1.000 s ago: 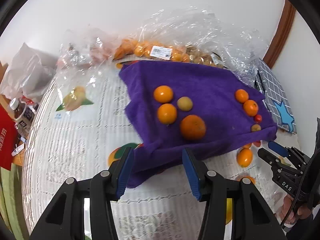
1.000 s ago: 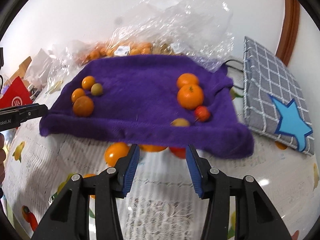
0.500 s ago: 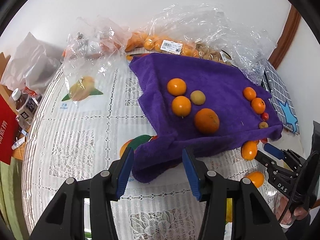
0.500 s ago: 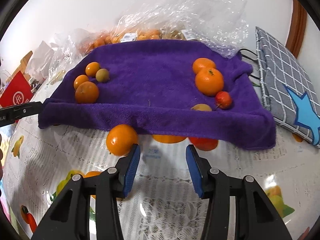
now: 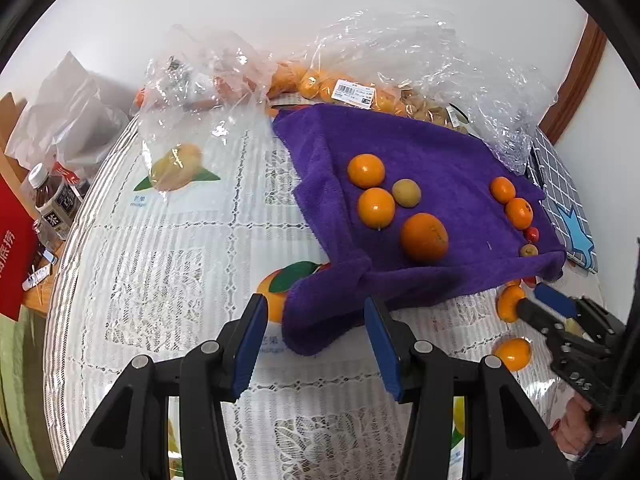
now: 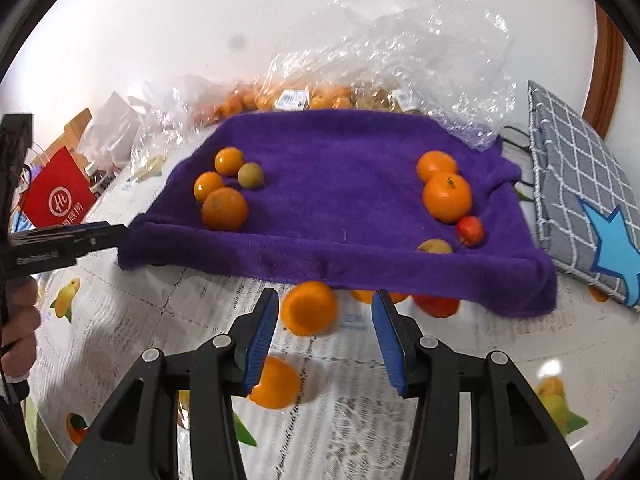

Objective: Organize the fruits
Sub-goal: 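Grasp an orange with the right gripper, then grasp an oval kumquat with the left gripper while the right carries its orange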

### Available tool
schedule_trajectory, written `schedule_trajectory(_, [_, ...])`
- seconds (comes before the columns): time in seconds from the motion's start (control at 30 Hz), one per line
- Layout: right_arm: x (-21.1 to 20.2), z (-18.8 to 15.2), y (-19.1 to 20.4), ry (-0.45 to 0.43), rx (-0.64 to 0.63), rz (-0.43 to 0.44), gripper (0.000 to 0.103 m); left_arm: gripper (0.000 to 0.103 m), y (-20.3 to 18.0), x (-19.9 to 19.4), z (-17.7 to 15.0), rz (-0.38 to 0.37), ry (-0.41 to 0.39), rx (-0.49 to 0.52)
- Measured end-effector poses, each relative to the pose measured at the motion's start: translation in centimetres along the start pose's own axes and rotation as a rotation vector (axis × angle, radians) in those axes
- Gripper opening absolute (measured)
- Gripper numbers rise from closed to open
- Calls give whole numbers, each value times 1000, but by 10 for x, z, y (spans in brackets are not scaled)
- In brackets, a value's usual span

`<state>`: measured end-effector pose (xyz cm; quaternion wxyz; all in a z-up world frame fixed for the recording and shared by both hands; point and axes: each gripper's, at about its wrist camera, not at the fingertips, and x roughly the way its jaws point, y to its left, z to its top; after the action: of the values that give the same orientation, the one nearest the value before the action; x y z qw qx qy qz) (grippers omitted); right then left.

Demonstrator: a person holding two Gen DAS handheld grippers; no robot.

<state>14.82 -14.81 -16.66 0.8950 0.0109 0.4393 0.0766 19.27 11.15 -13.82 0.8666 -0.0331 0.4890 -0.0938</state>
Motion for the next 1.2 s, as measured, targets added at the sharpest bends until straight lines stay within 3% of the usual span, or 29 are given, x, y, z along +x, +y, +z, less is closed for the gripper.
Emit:
schedule_trajectory(0.37, [33, -7, 13, 53, -11, -28, 44, 48, 14, 5, -1, -13, 2, -16])
schedule_trajectory(0.43, [35, -6, 14, 49, -13, -43, 35, 48, 15, 6, -2, -17, 4, -20])
schedule_trajectory(0.57, [34, -6, 13, 51, -10, -46, 34, 48, 10, 7, -3, -22, 6, -11])
schedule_trajectory(1.07, [-28, -11, -24, -42, 28, -102, 34, 48, -39, -1, -10, -53, 9, 46])
schedule_trajectory(1.2, [-42, -18, -43, -48, 57, -123, 34, 48, -63, 4, -18, -104, 32, 62])
